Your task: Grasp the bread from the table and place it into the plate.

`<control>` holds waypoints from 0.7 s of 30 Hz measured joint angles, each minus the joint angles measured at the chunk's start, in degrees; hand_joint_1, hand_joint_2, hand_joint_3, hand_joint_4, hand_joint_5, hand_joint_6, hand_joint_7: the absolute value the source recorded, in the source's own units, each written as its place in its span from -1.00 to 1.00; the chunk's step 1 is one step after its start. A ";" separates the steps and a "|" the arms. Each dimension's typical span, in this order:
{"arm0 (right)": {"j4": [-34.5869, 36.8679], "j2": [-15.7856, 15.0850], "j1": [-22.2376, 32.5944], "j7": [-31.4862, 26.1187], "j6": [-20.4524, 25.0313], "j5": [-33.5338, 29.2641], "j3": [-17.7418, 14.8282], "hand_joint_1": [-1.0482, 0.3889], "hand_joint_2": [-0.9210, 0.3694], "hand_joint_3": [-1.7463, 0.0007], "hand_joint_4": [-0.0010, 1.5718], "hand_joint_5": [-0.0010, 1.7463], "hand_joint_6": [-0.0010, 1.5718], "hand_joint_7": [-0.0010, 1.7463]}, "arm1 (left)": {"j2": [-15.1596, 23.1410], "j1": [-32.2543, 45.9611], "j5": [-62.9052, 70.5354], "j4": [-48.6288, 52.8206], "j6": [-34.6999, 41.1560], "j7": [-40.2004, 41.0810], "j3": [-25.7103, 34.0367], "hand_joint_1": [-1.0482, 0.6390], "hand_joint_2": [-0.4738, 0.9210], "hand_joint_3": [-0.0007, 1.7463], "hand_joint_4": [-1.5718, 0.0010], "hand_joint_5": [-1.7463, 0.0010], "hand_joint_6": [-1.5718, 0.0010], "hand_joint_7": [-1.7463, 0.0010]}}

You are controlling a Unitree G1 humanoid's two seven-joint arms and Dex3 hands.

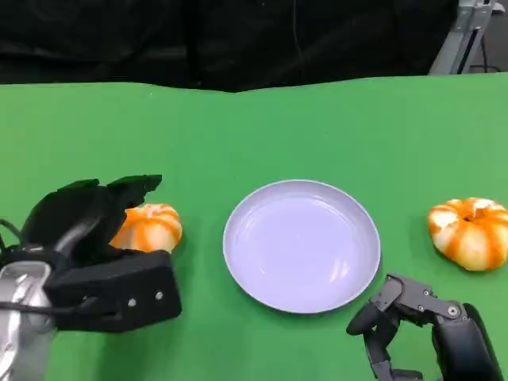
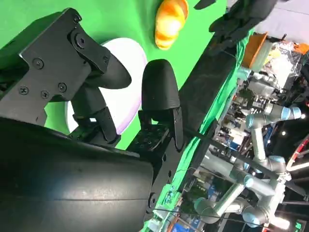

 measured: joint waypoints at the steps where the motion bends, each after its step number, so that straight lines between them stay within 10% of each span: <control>1: -0.01 0.01 0.05 -0.03 0.00 -0.02 0.00 0.41 -0.07 -0.51 0.06 0.85 0.05 0.52 | -0.01 -1.25 0.60 1.74 0.58 0.02 -0.86 -0.42 0.97 -0.98 0.69 0.54 0.56 0.98; 21: -0.73 0.13 1.05 -0.11 0.49 -0.69 0.35 0.43 -0.08 -0.51 0.06 0.90 0.06 0.50 | -4.27 -16.71 5.02 26.69 8.71 -2.89 -14.73 -0.38 0.98 -1.00 0.49 0.82 0.51 0.98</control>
